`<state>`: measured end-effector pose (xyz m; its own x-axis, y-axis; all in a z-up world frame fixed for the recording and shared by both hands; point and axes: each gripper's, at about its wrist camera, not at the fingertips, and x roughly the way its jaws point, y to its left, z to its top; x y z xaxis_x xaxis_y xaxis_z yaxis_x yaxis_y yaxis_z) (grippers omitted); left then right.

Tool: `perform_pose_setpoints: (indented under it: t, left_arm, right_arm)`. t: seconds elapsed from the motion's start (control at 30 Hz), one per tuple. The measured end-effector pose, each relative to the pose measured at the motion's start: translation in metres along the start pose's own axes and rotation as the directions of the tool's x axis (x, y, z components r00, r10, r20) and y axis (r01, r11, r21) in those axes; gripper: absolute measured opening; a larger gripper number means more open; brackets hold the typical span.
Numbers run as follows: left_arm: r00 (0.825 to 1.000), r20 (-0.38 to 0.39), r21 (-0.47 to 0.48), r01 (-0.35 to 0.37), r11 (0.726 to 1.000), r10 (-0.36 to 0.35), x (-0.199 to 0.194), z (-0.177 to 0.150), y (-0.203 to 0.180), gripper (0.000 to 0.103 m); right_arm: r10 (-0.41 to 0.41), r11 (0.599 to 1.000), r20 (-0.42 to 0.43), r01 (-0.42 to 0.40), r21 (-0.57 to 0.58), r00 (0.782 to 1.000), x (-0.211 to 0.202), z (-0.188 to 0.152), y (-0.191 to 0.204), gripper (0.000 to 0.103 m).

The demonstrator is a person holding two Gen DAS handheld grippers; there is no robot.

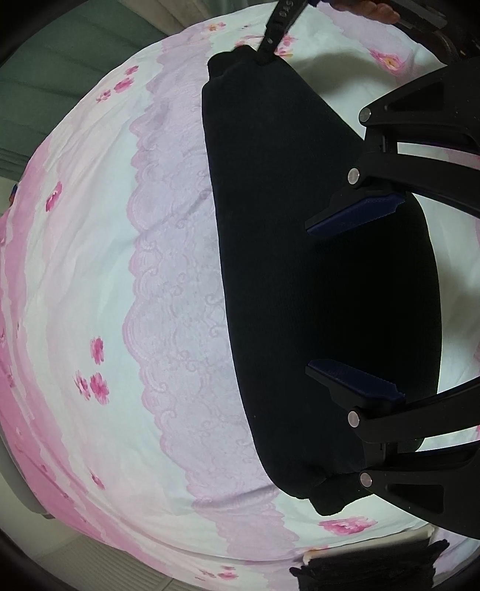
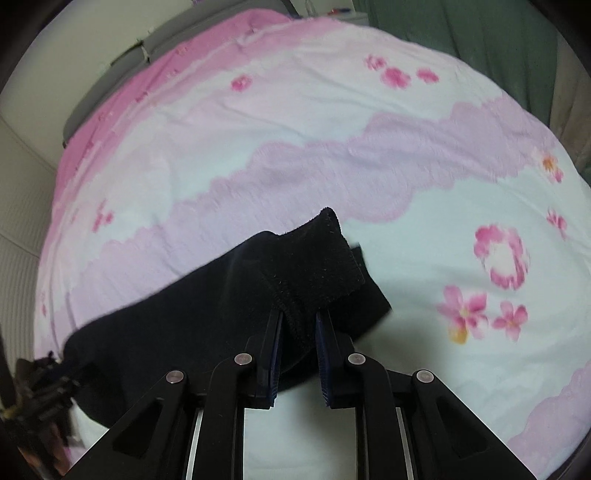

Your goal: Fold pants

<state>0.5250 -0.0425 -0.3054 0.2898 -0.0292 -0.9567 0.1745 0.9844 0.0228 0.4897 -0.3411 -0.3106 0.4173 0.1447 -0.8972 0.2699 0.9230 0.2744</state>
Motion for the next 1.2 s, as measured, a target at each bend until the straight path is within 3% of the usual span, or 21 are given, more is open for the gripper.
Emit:
perform_pose_setpoints:
  t: [0.47, 0.57, 0.77, 0.93, 1.2]
  left_arm:
    - [0.999, -0.037, 0.016, 0.015, 1.0, -0.014, 0.002, -0.018, -0.019, 0.068]
    - [0.999, -0.041, 0.022, 0.015, 1.0, -0.014, 0.001, -0.023, -0.025, 0.068]
    - [0.999, -0.02, 0.01, 0.028, 1.0, -0.028, -0.012, -0.029, -0.032, 0.068]
    - [0.999, -0.009, 0.043, 0.037, 0.998, -0.036, -0.018, -0.029, -0.051, 0.068]
    - [0.999, -0.019, 0.072, 0.03, 0.997, -0.029, -0.014, -0.028, -0.071, 0.068]
  right_arm:
    - [-0.004, 0.998, -0.098, 0.011, 0.069, 0.995, 0.038, -0.017, -0.03, 0.02]
    - [-0.011, 0.994, -0.106, 0.022, 0.104, 0.994, 0.035, -0.018, -0.038, 0.038]
    - [0.024, 0.994, -0.013, -0.023, 0.111, 1.0, 0.001, -0.022, -0.039, 0.07]
    - [0.117, 0.971, 0.015, -0.117, 0.207, 0.993, 0.004, -0.025, -0.057, 0.071]
    - [0.231, 0.912, -0.049, -0.199, 0.358, 0.972, 0.068, -0.019, -0.08, 0.071]
